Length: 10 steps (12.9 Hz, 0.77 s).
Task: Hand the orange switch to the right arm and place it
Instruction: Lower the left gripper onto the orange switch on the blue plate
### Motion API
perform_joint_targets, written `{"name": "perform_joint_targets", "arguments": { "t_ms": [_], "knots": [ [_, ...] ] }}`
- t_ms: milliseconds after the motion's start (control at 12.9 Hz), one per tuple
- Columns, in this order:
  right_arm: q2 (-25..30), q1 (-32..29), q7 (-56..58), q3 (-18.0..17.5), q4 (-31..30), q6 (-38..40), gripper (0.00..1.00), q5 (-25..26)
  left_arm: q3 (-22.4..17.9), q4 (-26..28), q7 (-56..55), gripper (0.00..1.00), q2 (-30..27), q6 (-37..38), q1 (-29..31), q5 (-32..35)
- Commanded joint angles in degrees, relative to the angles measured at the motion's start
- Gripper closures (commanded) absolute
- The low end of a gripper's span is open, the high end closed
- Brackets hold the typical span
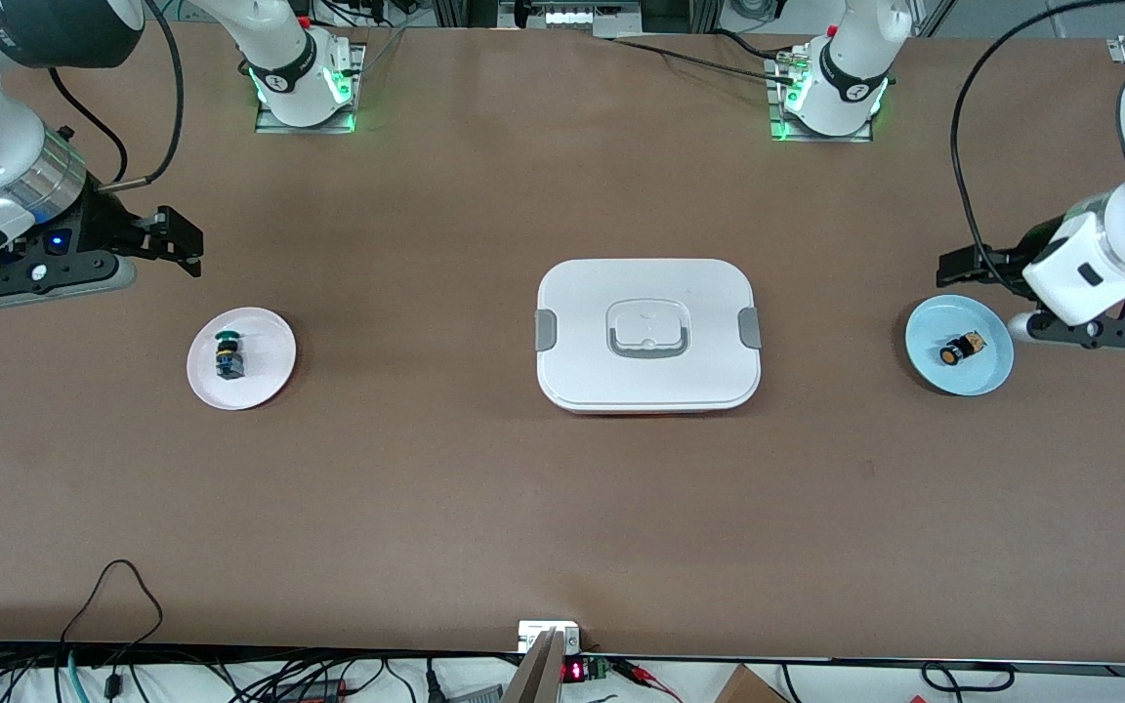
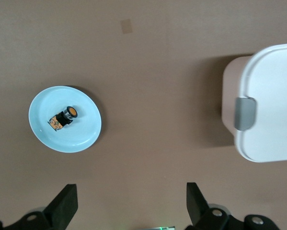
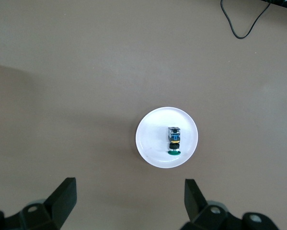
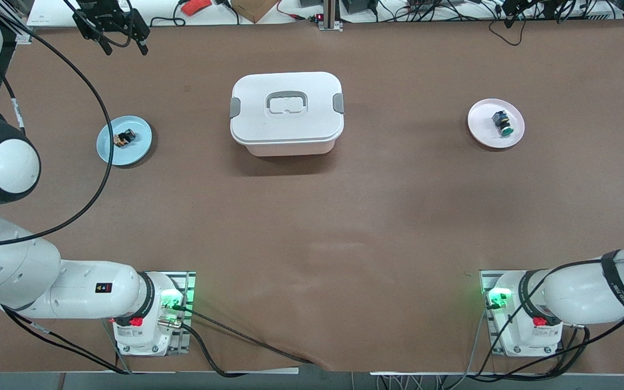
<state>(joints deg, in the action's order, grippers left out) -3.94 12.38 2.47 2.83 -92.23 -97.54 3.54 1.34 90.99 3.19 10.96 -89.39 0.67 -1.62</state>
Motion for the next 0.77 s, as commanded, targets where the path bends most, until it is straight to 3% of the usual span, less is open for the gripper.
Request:
{"name": "perform_joint_targets", "arguments": {
  "t_ms": [0,155,464,695],
  "knots": [
    [-0.01,0.19,-0.09,0.07,0.82,0.25,0.0,0.5,0.07,5.49,1.56,0.0,0.64,-8.65,0.56,5.9],
    [-0.19,0.19,-0.09,0.07,0.82,0.25,0.0,0.5,-0.02,8.84,-0.97,0.0,0.64,-12.29,2.04,7.16],
    [-0.28,0.19,-0.09,0.07,0.82,0.25,0.0,0.41,0.15,9.64,-8.98,0.0,0.38,-12.12,3.28,6.72],
    [-0.19,0.19,-0.01,0.07,0.82,0.33,0.0,0.33,0.15,14.9,-16.1,0.02,-2.34,-11.33,4.68,6.45]
  ]
}}
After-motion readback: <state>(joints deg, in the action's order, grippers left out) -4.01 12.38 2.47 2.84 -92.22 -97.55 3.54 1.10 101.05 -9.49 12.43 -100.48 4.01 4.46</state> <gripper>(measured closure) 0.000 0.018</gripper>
